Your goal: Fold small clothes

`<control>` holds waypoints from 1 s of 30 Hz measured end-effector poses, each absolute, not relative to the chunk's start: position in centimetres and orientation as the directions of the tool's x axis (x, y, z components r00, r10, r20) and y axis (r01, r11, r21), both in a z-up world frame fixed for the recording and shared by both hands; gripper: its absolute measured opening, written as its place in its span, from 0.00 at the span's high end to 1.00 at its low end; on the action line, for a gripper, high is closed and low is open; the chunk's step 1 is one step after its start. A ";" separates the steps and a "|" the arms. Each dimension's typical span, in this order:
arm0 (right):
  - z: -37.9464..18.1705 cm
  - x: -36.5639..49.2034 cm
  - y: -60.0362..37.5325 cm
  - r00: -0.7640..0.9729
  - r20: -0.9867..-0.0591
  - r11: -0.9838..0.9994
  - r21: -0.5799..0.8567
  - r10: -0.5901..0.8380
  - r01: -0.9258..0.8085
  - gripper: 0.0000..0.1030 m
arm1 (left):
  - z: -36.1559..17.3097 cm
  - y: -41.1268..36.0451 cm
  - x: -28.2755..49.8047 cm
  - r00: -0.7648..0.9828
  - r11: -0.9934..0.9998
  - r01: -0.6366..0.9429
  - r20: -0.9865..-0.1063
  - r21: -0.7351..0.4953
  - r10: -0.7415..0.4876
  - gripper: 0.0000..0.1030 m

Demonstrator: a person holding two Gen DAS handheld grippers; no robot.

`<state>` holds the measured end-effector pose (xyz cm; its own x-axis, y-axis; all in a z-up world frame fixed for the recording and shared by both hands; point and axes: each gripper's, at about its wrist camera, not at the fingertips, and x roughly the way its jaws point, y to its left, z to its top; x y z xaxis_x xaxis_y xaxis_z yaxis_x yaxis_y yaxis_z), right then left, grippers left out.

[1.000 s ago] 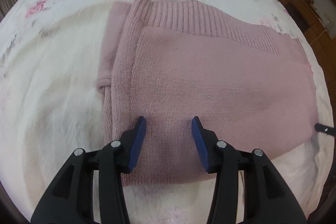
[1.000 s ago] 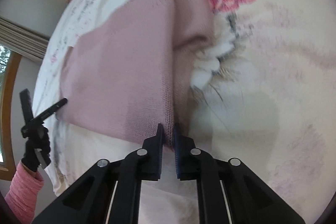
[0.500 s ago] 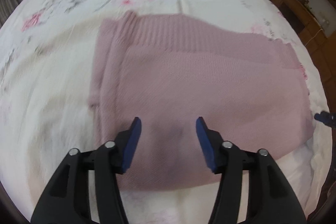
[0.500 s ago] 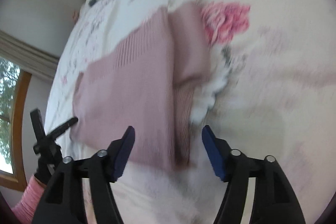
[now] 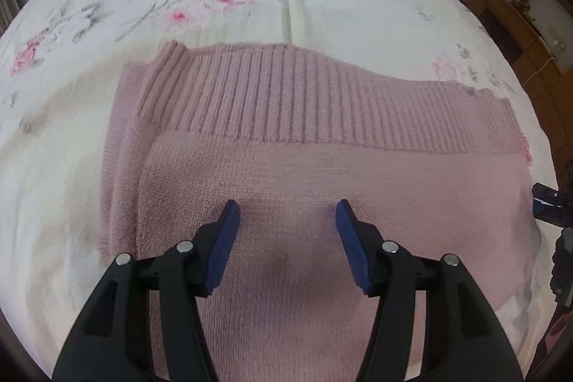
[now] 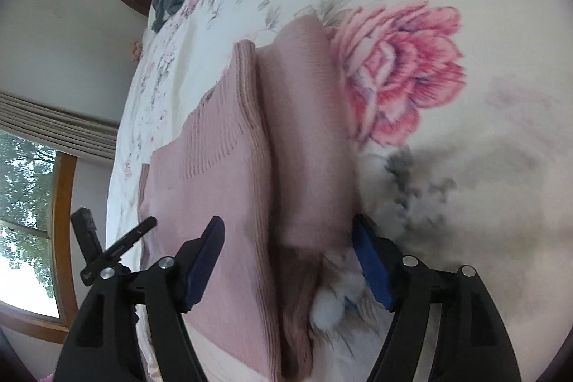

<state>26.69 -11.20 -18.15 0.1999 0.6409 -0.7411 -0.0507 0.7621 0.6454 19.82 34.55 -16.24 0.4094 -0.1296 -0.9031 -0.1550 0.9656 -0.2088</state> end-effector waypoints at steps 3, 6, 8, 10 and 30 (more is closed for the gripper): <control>-18.3 27.3 -10.0 0.200 -0.746 0.769 0.634 0.635 -0.078 0.46 | -16.6 34.9 19.8 0.418 0.960 -0.157 -0.896 -0.233 -0.149 0.44; -18.5 27.4 -9.4 0.196 -0.760 0.783 0.616 0.620 -0.090 0.67 | -16.7 35.0 19.7 0.417 0.960 -0.144 -0.895 -0.240 -0.161 0.44; -18.5 27.2 -9.4 0.206 -0.759 0.785 0.613 0.617 -0.092 0.70 | -16.9 35.2 19.6 0.415 0.959 -0.141 -0.894 -0.246 -0.169 0.43; -18.7 27.1 -9.6 0.211 -0.751 0.777 0.625 0.625 -0.078 0.72 | -17.0 35.3 19.7 0.415 0.955 -0.147 -0.893 -0.256 -0.175 0.43; -8.7 26.3 -0.4 0.242 -0.814 0.845 0.475 0.528 -0.247 0.79 | -13.3 38.2 16.7 0.461 0.943 -0.162 -0.867 -0.290 -0.188 0.44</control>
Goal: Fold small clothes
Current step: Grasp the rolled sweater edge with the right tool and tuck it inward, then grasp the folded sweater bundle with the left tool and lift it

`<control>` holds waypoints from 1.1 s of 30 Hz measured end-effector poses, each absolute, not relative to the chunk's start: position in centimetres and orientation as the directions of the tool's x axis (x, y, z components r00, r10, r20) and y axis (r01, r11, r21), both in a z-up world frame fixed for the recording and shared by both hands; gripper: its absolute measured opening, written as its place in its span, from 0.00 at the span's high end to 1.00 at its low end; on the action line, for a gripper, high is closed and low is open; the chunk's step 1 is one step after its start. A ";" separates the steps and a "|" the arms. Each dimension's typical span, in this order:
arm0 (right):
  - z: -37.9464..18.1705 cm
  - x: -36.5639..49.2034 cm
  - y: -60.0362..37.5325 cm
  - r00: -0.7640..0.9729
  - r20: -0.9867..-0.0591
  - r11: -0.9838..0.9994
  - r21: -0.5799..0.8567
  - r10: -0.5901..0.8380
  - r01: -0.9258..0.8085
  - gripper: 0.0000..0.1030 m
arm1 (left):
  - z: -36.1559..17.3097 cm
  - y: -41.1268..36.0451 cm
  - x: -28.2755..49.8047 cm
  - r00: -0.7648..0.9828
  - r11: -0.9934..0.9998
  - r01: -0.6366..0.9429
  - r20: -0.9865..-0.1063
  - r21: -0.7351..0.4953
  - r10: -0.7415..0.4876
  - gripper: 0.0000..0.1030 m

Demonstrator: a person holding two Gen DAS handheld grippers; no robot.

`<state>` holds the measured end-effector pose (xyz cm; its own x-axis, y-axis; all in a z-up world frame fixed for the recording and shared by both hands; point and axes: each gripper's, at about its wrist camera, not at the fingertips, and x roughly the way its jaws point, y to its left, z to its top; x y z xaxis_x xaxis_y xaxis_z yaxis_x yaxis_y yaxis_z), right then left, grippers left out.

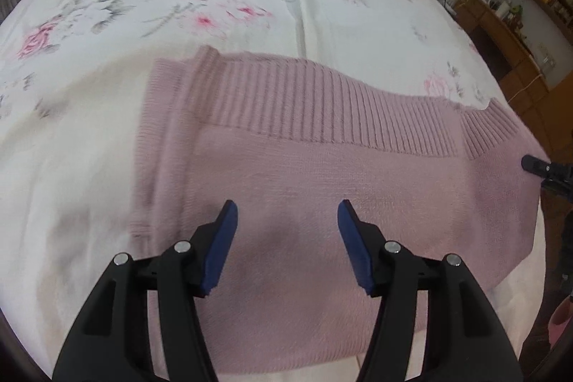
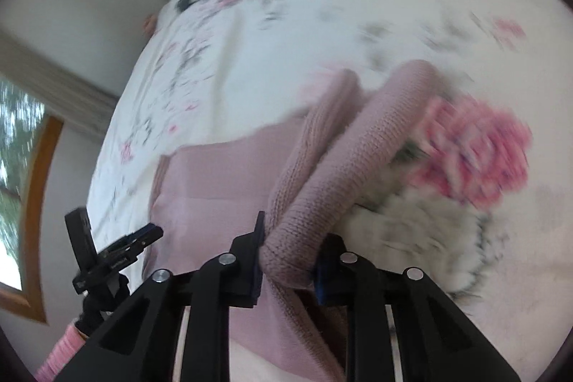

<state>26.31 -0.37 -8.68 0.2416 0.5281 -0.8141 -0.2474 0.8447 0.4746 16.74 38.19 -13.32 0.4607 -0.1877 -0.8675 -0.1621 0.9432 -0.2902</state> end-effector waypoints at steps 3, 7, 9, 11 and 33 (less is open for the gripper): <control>-7.1 25.9 4.2 0.233 -0.830 0.842 0.419 0.507 -0.339 0.79 | -12.6 38.9 16.3 0.477 0.935 -0.168 -0.856 -0.312 -0.200 0.44; -7.3 25.2 10.5 0.185 -0.865 0.829 0.355 0.466 -0.432 0.79 | -11.9 39.7 15.9 0.496 0.925 -0.170 -0.841 -0.340 -0.218 0.44; -8.3 24.7 13.1 0.153 -0.887 0.822 0.323 0.436 -0.469 0.80 | -11.8 40.0 15.8 0.501 0.915 -0.176 -0.833 -0.362 -0.233 0.44; -9.7 24.4 14.9 0.123 -0.903 0.818 0.307 0.412 -0.487 0.80 | -11.9 40.3 15.7 0.504 0.906 -0.185 -0.828 -0.382 -0.246 0.44; -6.8 21.9 0.8 0.208 -0.834 0.844 0.443 0.511 -0.302 0.54 | -14.8 32.9 19.9 0.424 0.644 -0.206 -0.661 -0.736 -0.619 0.43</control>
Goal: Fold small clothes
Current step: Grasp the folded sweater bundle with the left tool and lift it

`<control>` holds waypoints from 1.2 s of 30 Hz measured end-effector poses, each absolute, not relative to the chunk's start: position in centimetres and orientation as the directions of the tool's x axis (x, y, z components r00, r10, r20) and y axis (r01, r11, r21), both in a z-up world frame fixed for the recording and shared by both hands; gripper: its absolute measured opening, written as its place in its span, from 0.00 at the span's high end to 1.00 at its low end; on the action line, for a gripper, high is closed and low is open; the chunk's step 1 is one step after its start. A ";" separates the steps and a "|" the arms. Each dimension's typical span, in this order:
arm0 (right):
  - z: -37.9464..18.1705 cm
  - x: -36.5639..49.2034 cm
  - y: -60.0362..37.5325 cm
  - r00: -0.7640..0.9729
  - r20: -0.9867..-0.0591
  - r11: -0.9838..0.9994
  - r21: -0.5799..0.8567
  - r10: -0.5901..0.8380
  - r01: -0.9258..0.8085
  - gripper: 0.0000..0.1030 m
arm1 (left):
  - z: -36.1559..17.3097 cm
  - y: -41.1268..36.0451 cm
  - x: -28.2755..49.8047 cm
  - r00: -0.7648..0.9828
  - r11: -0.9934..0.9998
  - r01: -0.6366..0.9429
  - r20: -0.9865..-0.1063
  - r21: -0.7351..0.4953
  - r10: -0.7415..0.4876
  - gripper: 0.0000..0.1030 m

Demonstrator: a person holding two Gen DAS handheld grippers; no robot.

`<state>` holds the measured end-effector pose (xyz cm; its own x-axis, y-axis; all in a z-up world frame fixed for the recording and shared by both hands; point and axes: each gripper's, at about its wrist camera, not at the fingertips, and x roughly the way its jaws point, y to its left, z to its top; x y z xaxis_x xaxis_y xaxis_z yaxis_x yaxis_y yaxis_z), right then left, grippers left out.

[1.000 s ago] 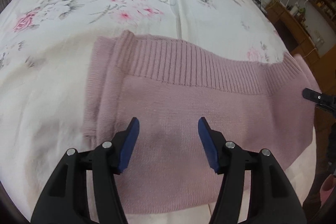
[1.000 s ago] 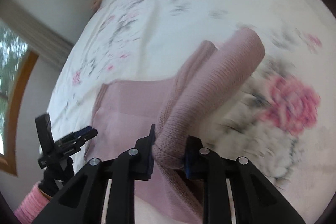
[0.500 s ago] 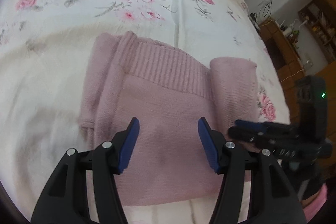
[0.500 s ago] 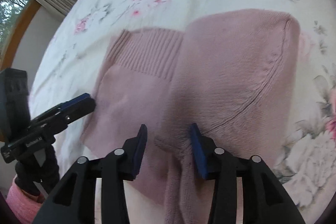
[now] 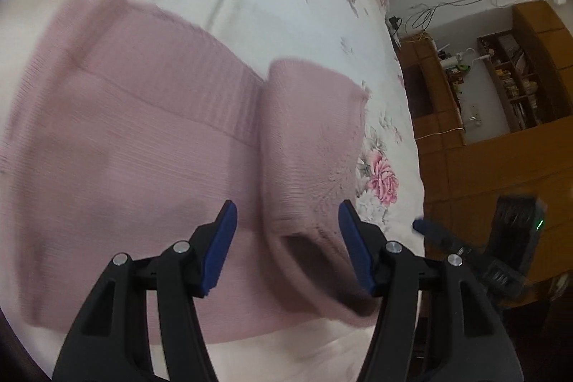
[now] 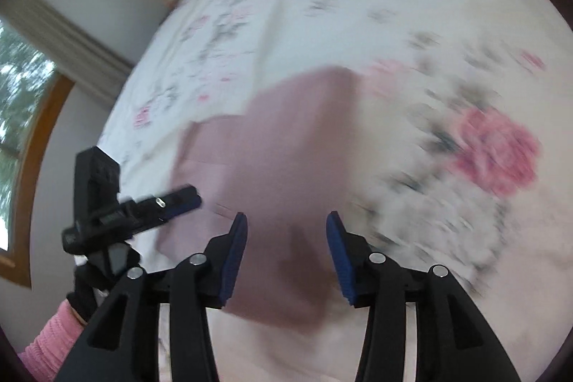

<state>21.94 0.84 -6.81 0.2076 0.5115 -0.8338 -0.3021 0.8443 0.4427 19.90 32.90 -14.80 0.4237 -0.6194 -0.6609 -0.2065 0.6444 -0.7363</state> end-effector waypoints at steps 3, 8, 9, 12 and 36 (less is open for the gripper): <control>-9.0 20.7 -2.6 0.192 -0.837 0.851 0.464 0.512 -0.247 0.54 | -16.5 31.3 20.8 0.398 0.613 -0.239 -0.652 -0.753 -0.646 0.43; -12.4 19.4 -5.9 0.176 -0.825 0.843 0.514 0.536 -0.160 0.54 | -18.3 29.6 22.1 0.379 0.573 -0.271 -0.633 -0.774 -0.675 0.43; -12.9 19.2 -6.1 0.173 -0.826 0.843 0.516 0.537 -0.152 0.54 | -18.7 29.3 22.4 0.379 0.566 -0.278 -0.630 -0.776 -0.678 0.44; -14.0 18.6 -6.9 0.165 -0.824 0.840 0.525 0.542 -0.138 0.54 | -18.8 28.7 22.9 0.382 0.572 -0.279 -0.636 -0.771 -0.670 0.53; -11.8 17.2 -0.2 0.129 -0.773 0.776 0.583 0.621 -0.241 0.53 | -7.7 41.1 18.7 0.597 0.698 -0.132 -0.618 -0.704 -0.511 0.80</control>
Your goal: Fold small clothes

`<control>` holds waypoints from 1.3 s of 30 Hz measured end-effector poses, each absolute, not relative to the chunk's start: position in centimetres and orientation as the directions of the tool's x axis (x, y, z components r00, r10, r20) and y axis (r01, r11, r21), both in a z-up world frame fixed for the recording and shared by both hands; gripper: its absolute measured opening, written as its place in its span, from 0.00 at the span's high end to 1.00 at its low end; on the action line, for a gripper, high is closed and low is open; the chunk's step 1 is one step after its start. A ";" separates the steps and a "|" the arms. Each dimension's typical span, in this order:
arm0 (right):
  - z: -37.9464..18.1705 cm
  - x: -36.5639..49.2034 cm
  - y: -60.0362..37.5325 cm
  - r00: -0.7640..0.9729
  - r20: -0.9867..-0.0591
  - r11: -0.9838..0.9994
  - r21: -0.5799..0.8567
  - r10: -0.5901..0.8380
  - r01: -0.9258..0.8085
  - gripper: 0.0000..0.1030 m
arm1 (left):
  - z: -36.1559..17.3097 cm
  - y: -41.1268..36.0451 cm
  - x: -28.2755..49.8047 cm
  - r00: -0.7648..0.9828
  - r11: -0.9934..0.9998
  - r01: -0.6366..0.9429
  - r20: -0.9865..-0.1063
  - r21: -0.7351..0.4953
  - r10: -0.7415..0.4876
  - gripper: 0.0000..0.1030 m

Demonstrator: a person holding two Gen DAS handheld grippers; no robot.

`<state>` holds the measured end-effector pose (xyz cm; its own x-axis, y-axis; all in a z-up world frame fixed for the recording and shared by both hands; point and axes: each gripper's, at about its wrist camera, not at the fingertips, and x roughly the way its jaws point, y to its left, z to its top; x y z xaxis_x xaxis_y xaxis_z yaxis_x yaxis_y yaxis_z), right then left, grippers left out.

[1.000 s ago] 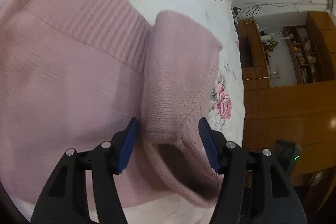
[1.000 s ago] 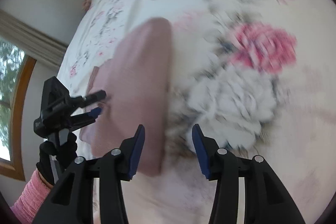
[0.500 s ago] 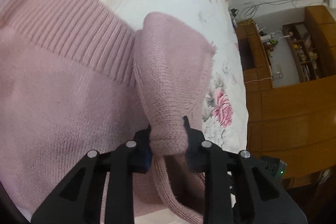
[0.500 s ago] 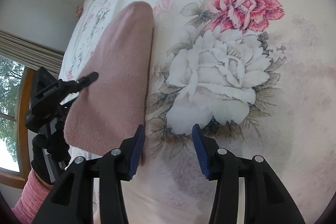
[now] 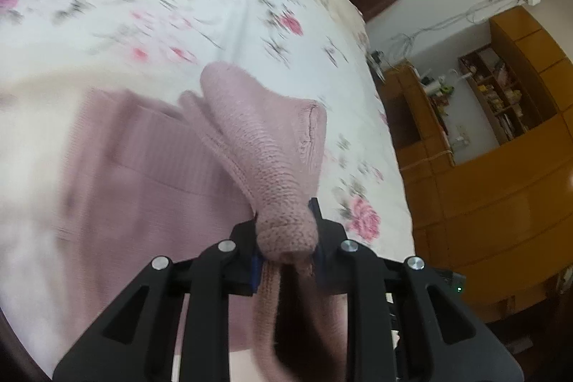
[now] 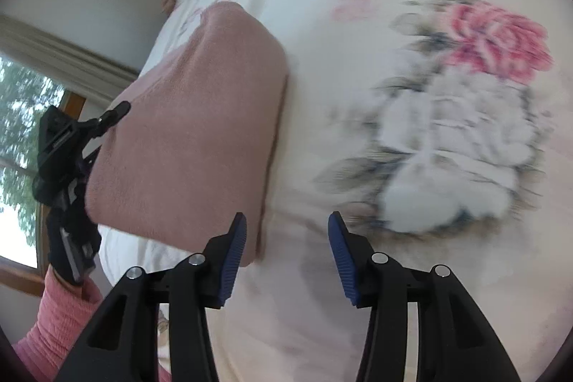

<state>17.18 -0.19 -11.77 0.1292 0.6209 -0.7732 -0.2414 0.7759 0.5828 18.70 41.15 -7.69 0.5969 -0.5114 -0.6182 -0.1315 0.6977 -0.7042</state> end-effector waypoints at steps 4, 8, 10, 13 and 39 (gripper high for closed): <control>-11.6 17.0 3.3 0.090 -0.762 0.750 0.596 0.641 -0.288 0.52 | -8.8 45.7 17.0 0.600 0.711 -0.182 -0.650 -0.679 -0.466 0.80; -11.7 16.5 6.5 0.047 -0.753 0.723 0.611 0.657 -0.322 0.52 | -11.7 49.4 16.1 0.583 0.685 -0.256 -0.674 -0.682 -0.454 0.80; -11.9 16.2 7.9 0.029 -0.751 0.715 0.615 0.659 -0.331 0.50 | -13.0 50.1 16.0 0.575 0.679 -0.277 -0.683 -0.680 -0.450 0.80; -12.5 16.0 9.4 0.005 -0.747 0.704 0.625 0.665 -0.337 0.47 | -15.0 50.2 16.4 0.552 0.674 -0.273 -0.685 -0.687 -0.475 0.80; -15.9 15.5 12.3 -0.068 -0.808 0.761 0.576 0.585 -0.299 0.71 | -15.2 44.7 8.1 0.443 0.838 -0.236 -0.822 -0.492 -0.358 0.58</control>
